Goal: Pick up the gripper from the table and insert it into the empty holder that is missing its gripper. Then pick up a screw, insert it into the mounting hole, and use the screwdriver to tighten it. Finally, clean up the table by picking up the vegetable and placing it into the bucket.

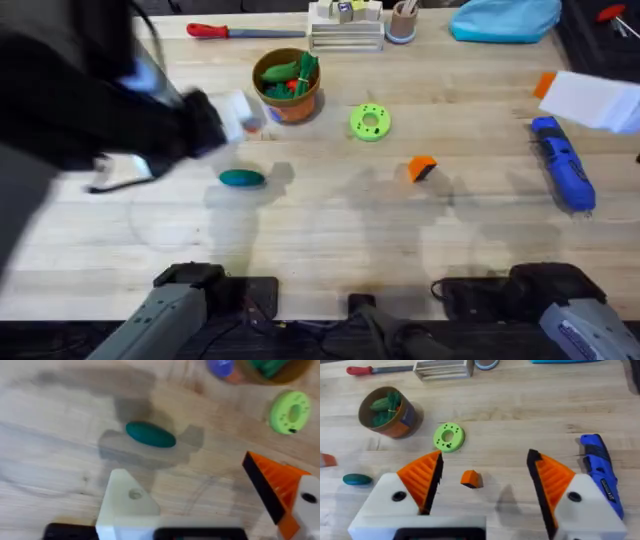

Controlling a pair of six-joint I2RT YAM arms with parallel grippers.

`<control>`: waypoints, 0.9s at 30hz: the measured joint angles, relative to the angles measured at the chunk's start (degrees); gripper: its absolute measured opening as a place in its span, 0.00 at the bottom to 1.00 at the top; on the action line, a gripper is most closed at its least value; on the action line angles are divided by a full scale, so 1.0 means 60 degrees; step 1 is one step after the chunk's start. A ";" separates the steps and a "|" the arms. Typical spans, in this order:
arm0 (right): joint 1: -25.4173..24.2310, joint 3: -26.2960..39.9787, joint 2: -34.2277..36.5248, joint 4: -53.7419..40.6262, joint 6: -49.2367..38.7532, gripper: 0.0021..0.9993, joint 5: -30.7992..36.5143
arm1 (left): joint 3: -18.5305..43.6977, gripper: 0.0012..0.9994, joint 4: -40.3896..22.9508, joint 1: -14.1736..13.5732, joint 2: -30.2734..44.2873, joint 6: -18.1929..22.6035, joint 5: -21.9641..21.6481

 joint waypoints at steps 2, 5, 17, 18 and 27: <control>0.0000 0.0000 0.0000 -0.0039 0.0004 0.99 0.0000 | -0.1047 0.99 0.0645 0.0000 0.0078 -0.0487 0.0231; 0.0000 0.0000 0.0000 -0.0136 0.0004 0.99 0.0000 | -0.2369 0.96 0.1272 0.0000 0.0113 -0.1104 0.0481; 0.0000 0.0000 -0.0004 -0.0358 0.0036 0.99 0.0000 | -0.2920 0.02 0.1669 0.0000 0.0109 -0.0949 0.0938; 0.0000 0.0000 -0.0001 -0.0357 0.0036 0.99 0.0004 | -0.2786 0.12 0.1661 0.0000 0.0109 -0.0687 0.1061; 0.0000 0.0000 0.0000 -0.0356 0.0040 0.99 0.0004 | -0.0515 0.99 0.2386 -0.0538 0.0109 0.1601 0.3663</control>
